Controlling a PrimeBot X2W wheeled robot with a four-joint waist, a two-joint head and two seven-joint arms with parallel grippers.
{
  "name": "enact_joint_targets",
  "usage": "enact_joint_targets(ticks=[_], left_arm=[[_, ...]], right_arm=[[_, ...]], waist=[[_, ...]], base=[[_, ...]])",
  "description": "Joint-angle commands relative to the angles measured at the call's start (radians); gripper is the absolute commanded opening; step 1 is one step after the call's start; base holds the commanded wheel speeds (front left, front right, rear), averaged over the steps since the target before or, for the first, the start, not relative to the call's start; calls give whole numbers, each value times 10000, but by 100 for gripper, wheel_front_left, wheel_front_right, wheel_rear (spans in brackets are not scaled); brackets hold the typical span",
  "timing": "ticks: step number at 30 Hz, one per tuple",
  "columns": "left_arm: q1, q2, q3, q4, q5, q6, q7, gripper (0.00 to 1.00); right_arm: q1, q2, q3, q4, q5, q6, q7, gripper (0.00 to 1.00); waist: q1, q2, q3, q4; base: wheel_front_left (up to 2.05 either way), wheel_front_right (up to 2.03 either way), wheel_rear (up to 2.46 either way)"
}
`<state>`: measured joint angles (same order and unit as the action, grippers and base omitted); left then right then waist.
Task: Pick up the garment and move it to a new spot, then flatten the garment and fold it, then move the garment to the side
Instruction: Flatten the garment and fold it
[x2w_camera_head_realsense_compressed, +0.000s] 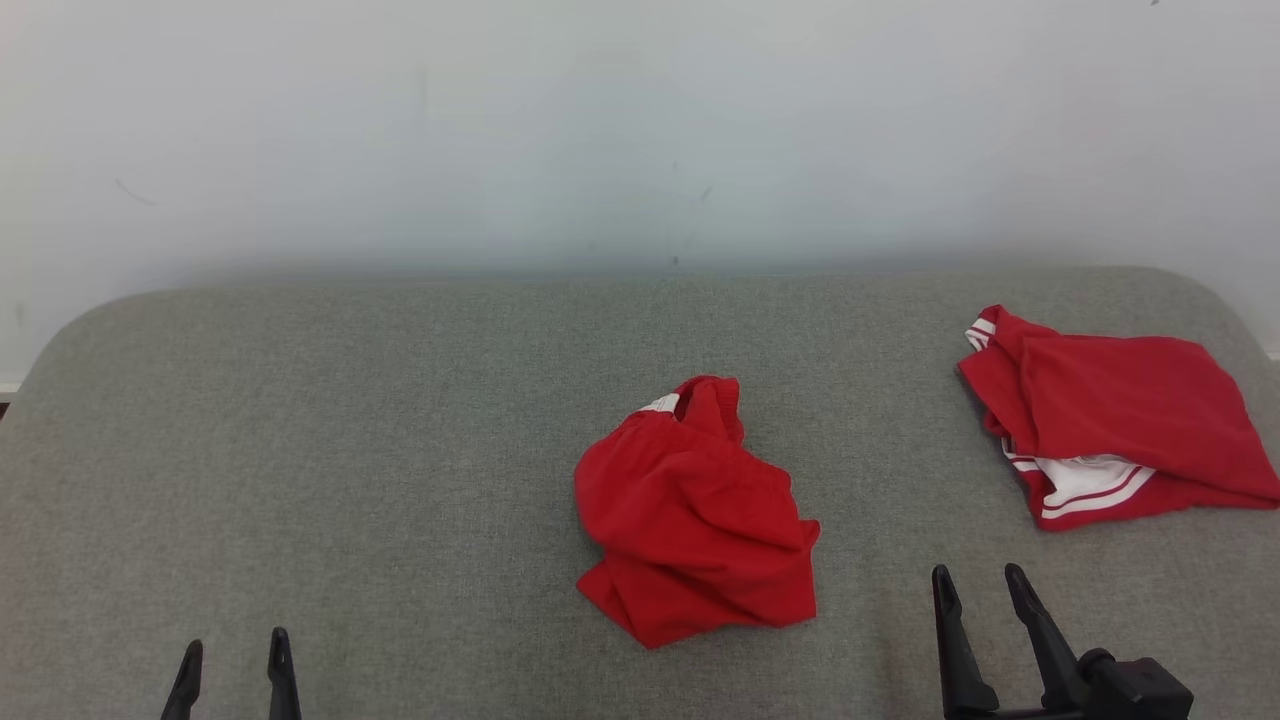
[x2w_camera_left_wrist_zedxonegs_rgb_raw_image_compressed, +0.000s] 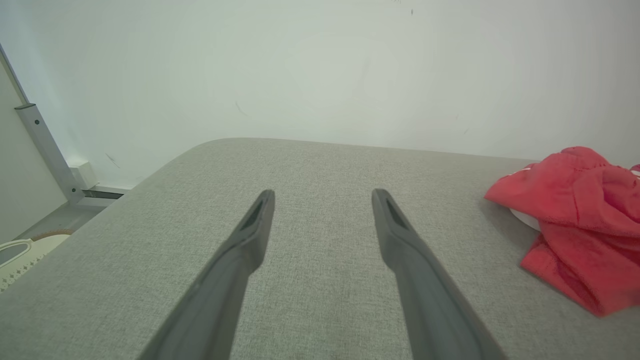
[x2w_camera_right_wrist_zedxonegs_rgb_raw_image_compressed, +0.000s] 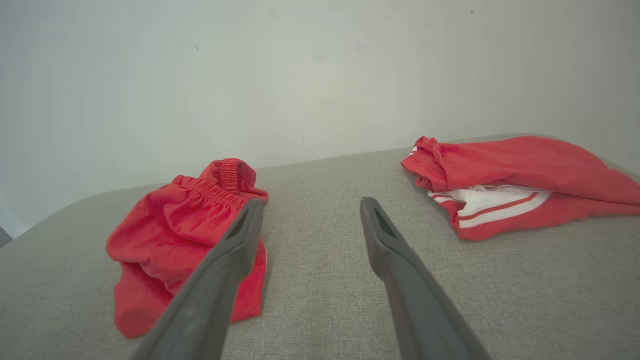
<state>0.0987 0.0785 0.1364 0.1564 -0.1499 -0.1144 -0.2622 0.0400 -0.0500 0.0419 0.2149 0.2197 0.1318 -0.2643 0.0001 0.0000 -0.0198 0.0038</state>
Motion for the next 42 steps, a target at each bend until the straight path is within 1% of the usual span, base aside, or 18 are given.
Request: enact_joint_targets(ticks=[1, 22, 29, 32, 34, 37, 42], left_arm=[[-53, -31, 61, 2, 121, -34, -13, 100], [-93, -152, 185, -2, 251, -159, -14, 100], [-339, -167, 1, -37, 238, -161, -14, 100], [-684, -88, -418, 5, 202, -156, -14, 100], [-989, -47, -884, 1, 147, -158, -14, 100], [-1640, 204, -1547, 244, -46, -158, -14, 100], [-2996, 665, -2834, 939, -573, -159, -14, 100]], right_arm=[[-13, -8, -6, 14, -78, -21, -18, 100], [13, -8, 21, 16, -95, -21, -17, 100], [-27, -8, -13, 6, -57, -21, -16, 100], [-105, -8, 7, 26, -24, -21, -17, 100], [-156, -8, 64, 17, -17, -21, -17, 100], [-213, -8, 157, 41, 28, -21, -17, 100], [-488, -8, 231, 52, 87, -21, -17, 100]], waist=[[-1, 0, -8, -6], [-1, 0, 12, -10], [-1, 0, 48, 38], [-1, 0, 112, 61], [-1, 0, 169, 30], [-1, 0, 276, -109], [-1, 0, 579, -535]], base=[[0, 0, 0], [0, 0, 0], [0, 0, 0], [0, 0, 0], [0, 0, 0], [0, 0, 0], [0, 0, 0]])
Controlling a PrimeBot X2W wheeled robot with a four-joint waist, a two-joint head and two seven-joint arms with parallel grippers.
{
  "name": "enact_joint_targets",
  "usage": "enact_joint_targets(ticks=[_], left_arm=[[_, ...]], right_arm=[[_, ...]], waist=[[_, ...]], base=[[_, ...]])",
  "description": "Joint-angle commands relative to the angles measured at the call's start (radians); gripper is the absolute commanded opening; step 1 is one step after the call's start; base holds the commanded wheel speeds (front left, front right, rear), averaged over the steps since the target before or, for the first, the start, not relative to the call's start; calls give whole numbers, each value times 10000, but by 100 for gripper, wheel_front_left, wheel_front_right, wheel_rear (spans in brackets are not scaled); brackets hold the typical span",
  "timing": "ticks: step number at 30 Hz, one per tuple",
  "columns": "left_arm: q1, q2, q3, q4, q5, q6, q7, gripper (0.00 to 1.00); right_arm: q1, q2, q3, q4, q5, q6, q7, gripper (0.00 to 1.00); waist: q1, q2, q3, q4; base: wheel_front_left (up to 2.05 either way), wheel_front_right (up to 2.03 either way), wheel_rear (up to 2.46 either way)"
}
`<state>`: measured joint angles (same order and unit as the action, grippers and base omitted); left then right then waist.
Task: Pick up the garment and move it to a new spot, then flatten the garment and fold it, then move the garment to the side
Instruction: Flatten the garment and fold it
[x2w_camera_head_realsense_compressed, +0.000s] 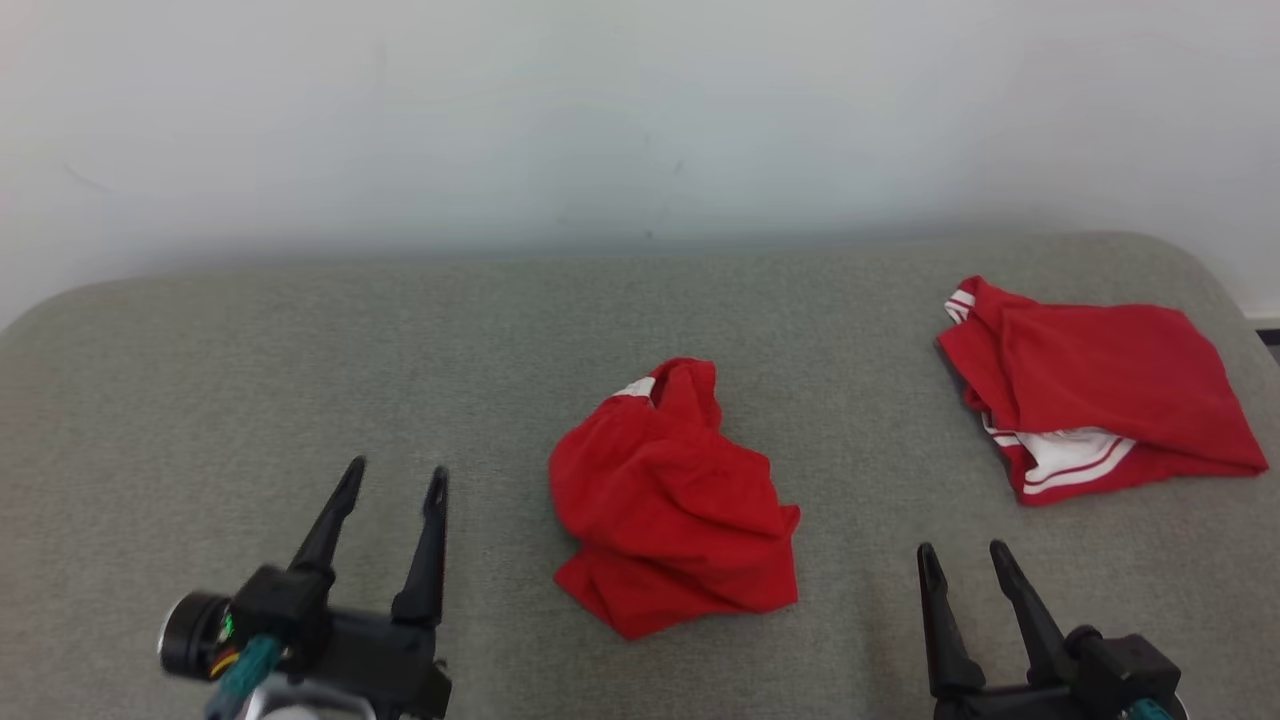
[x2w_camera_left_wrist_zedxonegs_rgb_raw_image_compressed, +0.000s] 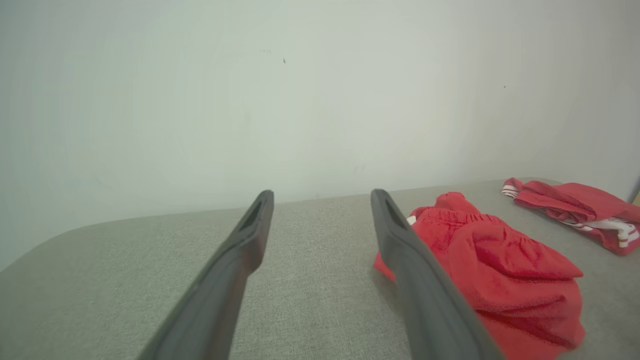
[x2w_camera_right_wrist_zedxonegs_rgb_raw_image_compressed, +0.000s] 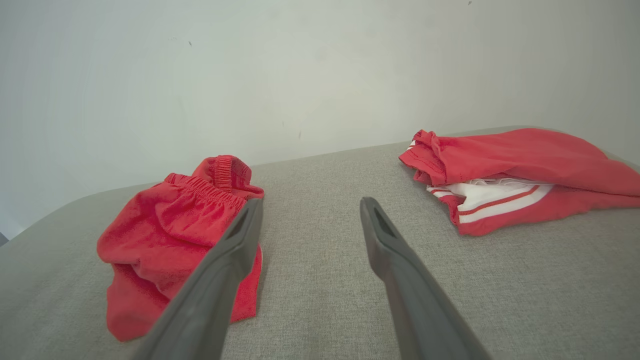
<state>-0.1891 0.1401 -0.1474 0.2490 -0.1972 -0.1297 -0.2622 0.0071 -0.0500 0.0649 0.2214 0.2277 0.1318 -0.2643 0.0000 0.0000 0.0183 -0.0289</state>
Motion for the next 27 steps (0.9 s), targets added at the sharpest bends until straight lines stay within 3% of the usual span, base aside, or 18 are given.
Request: enact_joint_targets(ticks=[1, 17, 27], left_arm=[[-361, 148, -221, 251, -208, -5, -14, 100], [-4185, 1323, -3506, 3806, -2071, 7, 244, 100], [-4944, 1508, -4759, 5126, -3281, 6, 815, 100]], right_arm=[[-182, -6, 26, -17, 19, -21, -17, 100], [-940, -10, 161, -84, 473, -21, -16, 100], [-921, -5, 142, -59, 678, -21, -17, 100]], waist=[[0, 0, 291, -323], [0, 0, 1658, -2071], [0, 0, 1766, -2477]], base=[[0, 0, 0], [0, 0, 0], [0, 0, 0]])
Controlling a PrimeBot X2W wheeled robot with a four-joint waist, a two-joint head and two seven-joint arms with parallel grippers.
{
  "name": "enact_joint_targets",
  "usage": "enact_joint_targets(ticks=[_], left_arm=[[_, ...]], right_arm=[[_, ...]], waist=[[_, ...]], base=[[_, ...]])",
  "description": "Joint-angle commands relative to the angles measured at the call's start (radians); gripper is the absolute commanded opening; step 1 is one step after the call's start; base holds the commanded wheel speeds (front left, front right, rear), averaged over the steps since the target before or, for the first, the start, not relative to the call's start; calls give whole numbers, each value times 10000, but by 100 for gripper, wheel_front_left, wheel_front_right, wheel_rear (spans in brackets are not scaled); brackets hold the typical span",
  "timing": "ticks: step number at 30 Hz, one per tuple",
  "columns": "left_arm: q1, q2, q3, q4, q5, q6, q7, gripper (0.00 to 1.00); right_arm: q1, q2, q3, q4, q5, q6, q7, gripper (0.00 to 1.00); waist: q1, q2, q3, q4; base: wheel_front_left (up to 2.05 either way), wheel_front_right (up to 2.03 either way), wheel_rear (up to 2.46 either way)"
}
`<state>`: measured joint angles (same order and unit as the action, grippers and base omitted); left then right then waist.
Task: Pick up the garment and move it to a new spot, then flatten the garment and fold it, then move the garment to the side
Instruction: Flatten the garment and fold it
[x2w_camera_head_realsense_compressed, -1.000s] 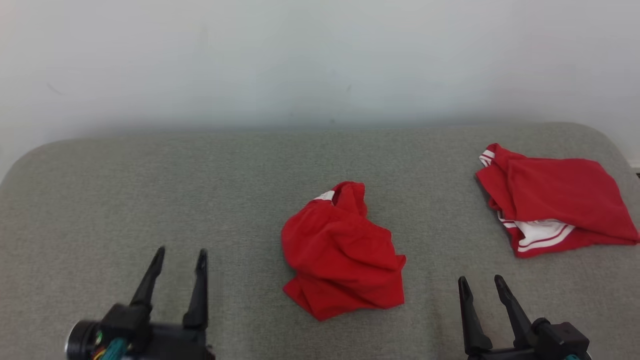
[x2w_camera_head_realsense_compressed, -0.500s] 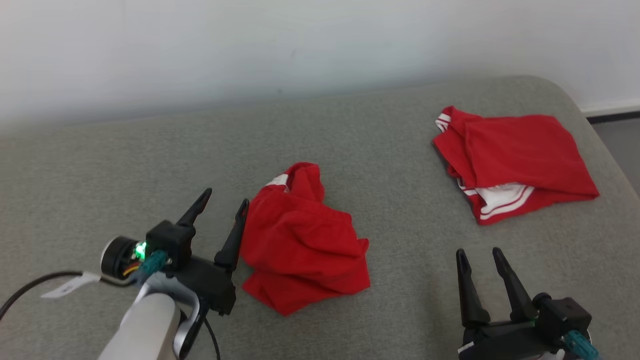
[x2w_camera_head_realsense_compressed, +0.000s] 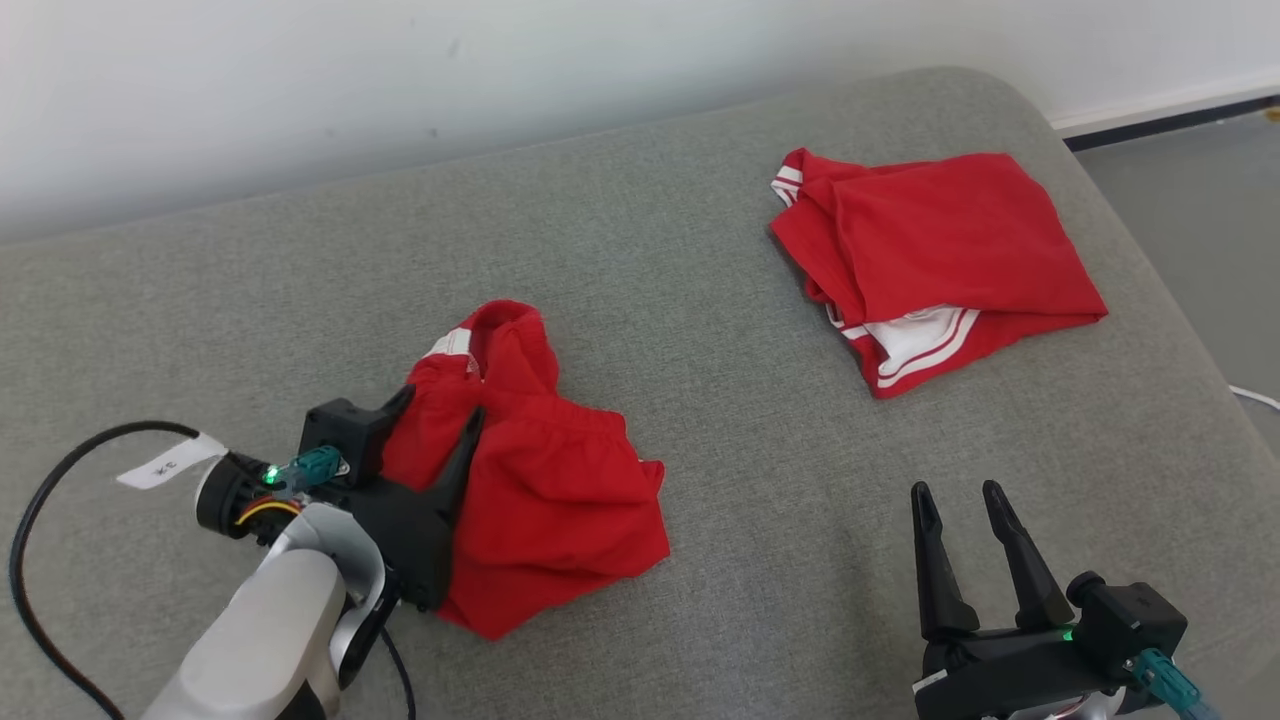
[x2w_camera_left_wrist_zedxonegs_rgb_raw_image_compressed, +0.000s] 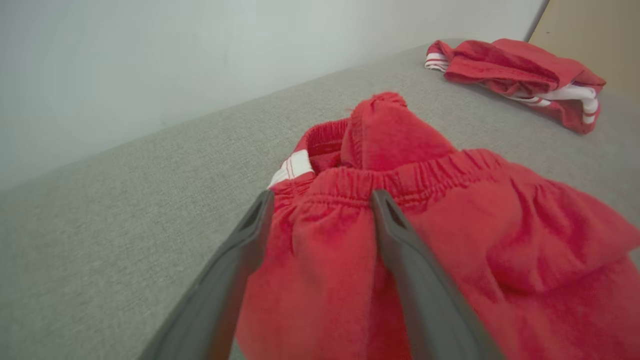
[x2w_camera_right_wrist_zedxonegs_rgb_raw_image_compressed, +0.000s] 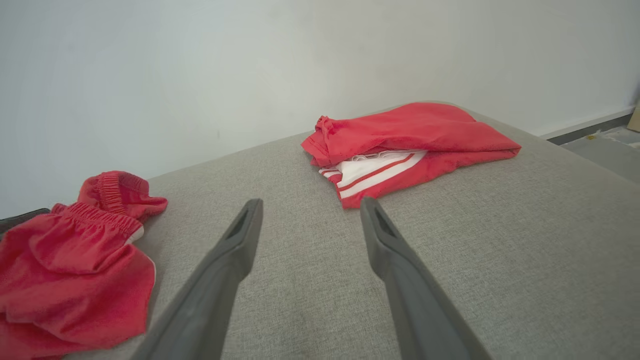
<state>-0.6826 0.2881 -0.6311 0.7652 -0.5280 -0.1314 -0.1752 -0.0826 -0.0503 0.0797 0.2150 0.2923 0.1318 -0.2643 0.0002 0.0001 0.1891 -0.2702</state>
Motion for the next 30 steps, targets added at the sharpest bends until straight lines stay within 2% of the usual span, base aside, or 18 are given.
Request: enact_joint_targets(ticks=[1, 2, 4, 7, 10, 15, 22, 25, 30], left_arm=[[-35, 48, -47, 61, -85, 22, 8, 100], [-108, 84, -134, 170, -190, 24, 79, 100], [-175, 57, -365, 342, -479, 24, 249, 0], [-194, 17, -740, 359, -929, 23, 340, 0], [-292, -19, -967, 287, -1292, 23, -33, 0], [-457, -156, -657, -70, -1802, 22, -707, 0], [781, 31, 403, -1513, -1807, 232, -892, 0], [1973, 99, 1045, -2465, -1591, 454, -896, 0], [3951, -187, 2201, -3778, -1378, 673, -898, 0]], right_arm=[[-18, -1, -9, 1, 38, -21, -17, 100], [-26, -1, -10, 4, 39, -21, -17, 100], [-83, -1, 0, 23, 41, -21, -16, 100], [-134, -4, 29, 39, -11, -21, -16, 100], [-46, -3, -86, 35, -69, -21, -17, 100], [322, -4, -282, 50, -159, -21, -17, 100], [565, -4, -310, 44, -260, -21, -15, 100], [504, -4, -297, 23, -284, -21, -17, 100], [466, -3, -362, -23, -372, -21, -17, 100]], waist=[[-2, -1, 49, -72], [-2, -1, 38, -75], [-2, -1, -5, -64], [-2, -1, -113, -13], [-2, -1, -272, 138], [-2, -1, -630, 694], [-2, -1, -912, 1739], [-2, -1, -927, 2047], [-2, -1, -856, 2417]], base=[[0, 0, 0], [0, 0, 0], [0, 0, 0], [0, 0, 0], [0, 0, 0], [0, 0, 0], [0, 0, 0], [0, 0, 0], [0, 0, 0]])
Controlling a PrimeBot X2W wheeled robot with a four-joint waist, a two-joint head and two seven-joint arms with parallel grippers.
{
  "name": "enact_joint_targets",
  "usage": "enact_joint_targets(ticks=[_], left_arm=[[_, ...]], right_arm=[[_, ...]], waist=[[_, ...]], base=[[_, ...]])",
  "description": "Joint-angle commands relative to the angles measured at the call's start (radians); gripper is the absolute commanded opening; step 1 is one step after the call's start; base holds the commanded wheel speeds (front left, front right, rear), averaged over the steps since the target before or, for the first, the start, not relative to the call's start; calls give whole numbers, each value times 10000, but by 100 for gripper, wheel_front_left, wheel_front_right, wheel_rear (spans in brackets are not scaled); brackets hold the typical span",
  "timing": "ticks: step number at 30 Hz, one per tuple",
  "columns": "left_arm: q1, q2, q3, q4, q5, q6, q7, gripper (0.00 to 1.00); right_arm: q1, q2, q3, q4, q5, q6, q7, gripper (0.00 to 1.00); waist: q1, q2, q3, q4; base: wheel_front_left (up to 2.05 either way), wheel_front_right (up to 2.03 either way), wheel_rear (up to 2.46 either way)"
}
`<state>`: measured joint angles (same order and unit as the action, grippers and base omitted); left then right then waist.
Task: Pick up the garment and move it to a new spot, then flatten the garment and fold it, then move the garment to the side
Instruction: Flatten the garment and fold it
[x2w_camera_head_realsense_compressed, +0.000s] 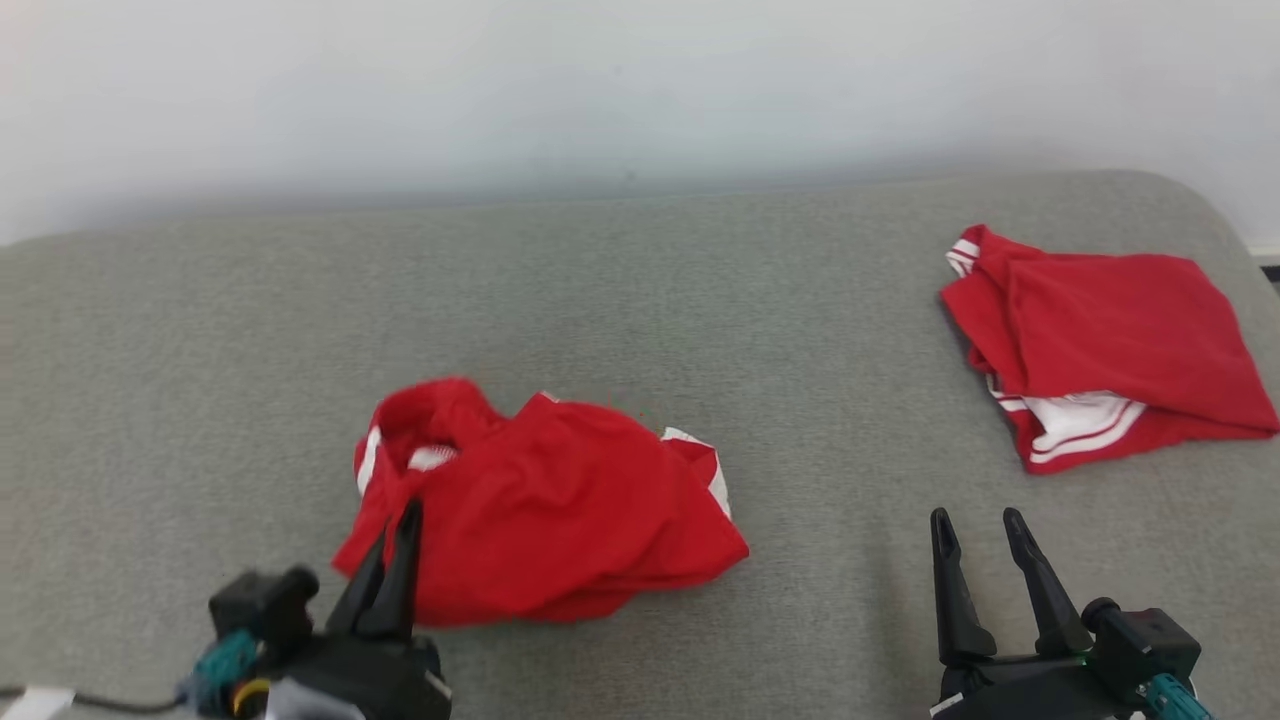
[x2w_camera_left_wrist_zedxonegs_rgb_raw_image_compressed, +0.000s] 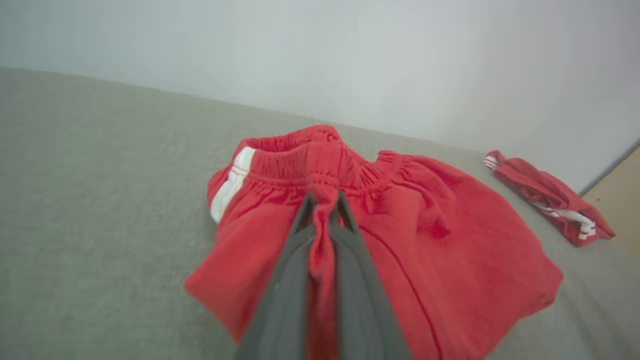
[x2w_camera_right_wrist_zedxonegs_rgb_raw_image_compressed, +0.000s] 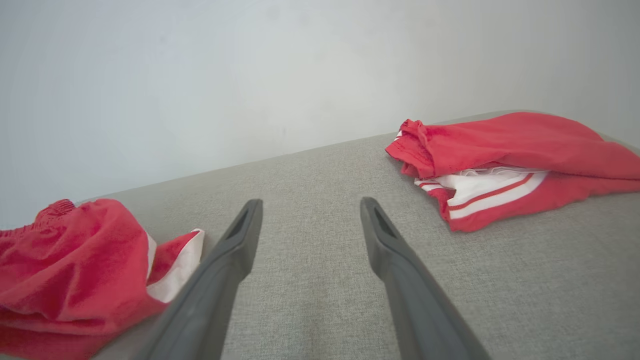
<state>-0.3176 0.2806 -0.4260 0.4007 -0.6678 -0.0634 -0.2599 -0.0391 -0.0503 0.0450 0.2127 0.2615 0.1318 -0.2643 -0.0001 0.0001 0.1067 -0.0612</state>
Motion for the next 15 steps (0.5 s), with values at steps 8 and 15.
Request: enact_joint_targets(ticks=[8, 15], left_arm=[[1922, -616, 833, 115, 570, -135, -42, 100], [1720, -772, 1704, -665, 1234, -243, -41, 100]], right_arm=[[76, -4, -21, 112, -86, -21, -17, 100], [-3, -4, 35, 97, -75, -21, -15, 100]], waist=[[1, -1, -23, 543], [1, -1, 7, 515]], base=[[0, 0, 0], [0, 0, 0]])
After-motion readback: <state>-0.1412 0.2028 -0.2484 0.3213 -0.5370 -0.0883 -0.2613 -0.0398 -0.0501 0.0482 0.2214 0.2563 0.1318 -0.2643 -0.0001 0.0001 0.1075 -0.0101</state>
